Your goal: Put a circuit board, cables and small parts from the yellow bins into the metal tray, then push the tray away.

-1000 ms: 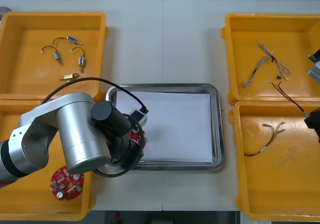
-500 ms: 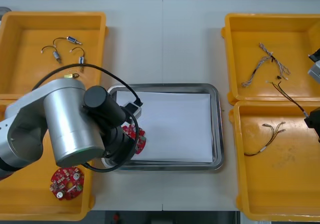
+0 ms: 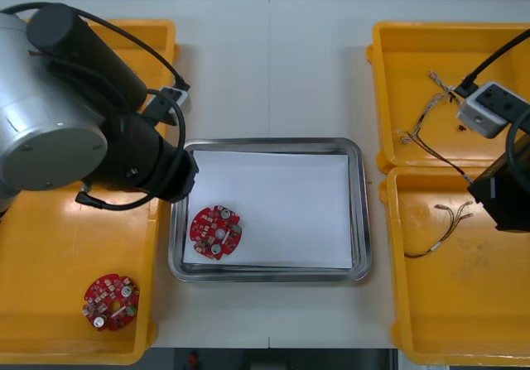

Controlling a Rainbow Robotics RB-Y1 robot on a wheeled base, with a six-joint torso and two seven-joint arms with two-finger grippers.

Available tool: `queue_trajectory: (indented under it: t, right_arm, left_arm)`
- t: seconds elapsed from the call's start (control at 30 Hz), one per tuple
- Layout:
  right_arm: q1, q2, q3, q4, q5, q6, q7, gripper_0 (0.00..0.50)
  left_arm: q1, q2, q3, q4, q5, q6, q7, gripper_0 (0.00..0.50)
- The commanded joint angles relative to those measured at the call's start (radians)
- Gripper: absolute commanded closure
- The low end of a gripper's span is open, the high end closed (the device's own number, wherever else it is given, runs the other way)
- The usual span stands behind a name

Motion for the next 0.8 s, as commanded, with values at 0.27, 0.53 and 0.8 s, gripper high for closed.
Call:
queue_trajectory:
  t: [0.27, 0.53, 0.8]
  right_arm:
    - [-0.327, 0.033, 0.355, 0.011, 0.052, 0.003, 0.012, 0.5]
    - [-0.459, 0.175, 0.556, 0.084, 0.129, 0.003, 0.054, 0.5]
    - [-0.483, 0.277, 0.691, 0.111, 0.258, 0.003, 0.204, 0.5]
  left_arm:
    - [-0.072, 0.02, 0.2, 0.14, -0.006, 0.009, -0.113, 0.0]
    - [-0.11, 0.046, 0.316, 0.302, -0.065, 0.009, -0.235, 0.0]
    - [-0.15, 0.069, 0.373, 0.45, -0.163, 0.009, -0.274, 0.0]
